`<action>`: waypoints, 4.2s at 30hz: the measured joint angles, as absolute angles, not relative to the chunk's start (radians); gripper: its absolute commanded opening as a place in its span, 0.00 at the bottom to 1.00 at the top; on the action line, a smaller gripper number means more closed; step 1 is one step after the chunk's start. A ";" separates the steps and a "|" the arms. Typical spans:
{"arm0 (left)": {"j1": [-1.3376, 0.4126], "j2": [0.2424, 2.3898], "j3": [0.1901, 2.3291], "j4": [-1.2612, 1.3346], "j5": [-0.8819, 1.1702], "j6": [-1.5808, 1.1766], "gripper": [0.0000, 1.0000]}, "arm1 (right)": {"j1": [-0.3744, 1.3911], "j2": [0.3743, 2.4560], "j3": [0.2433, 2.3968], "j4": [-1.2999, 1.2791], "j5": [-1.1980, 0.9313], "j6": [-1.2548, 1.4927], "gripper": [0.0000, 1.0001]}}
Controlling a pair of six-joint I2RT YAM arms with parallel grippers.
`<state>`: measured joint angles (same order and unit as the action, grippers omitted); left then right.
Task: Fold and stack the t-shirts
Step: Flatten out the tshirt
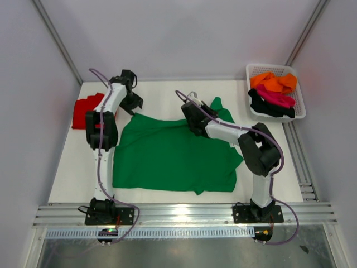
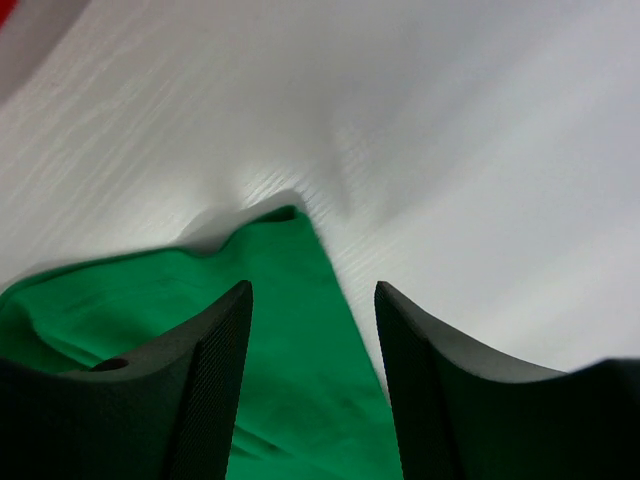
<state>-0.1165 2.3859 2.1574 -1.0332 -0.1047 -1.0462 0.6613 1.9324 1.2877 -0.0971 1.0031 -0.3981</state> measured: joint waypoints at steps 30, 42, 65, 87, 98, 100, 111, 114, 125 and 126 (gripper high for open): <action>-0.131 2.500 2.260 -1.181 -0.190 -1.014 0.35 | 0.672 1.932 1.288 -0.097 1.023 -0.410 0.03; -0.131 2.501 2.262 -1.217 -0.210 -1.006 0.00 | 0.672 1.932 1.288 -0.097 1.023 -0.412 0.03; -0.133 2.398 2.233 -1.240 -0.364 -0.823 0.00 | 0.675 1.932 1.285 0.030 1.066 -0.485 0.03; -0.133 2.134 2.235 -1.228 -0.386 -0.665 0.00 | 0.678 1.898 1.239 0.280 1.215 -0.692 0.03; -0.141 2.040 2.163 -1.271 -0.431 -0.640 0.00 | 0.688 1.879 1.133 0.663 1.294 -1.053 0.03; -0.142 2.032 2.162 -1.279 -0.435 -0.638 0.00 | 0.689 1.891 1.122 0.809 1.306 -1.188 0.03; -0.144 1.998 2.114 -1.295 -0.438 -0.638 0.00 | 0.694 2.046 1.153 1.143 1.361 -1.748 0.03; -0.144 1.992 2.096 -1.295 -0.438 -0.638 0.00 | 0.698 2.050 1.158 1.152 1.378 -1.793 0.03; -0.144 1.995 2.088 -1.292 -0.453 -0.638 0.00 | 0.700 2.094 1.240 1.174 1.418 -1.875 0.03; -0.144 1.996 2.088 -1.292 -0.454 -0.638 0.00 | 0.700 2.095 1.240 1.174 1.419 -1.880 0.03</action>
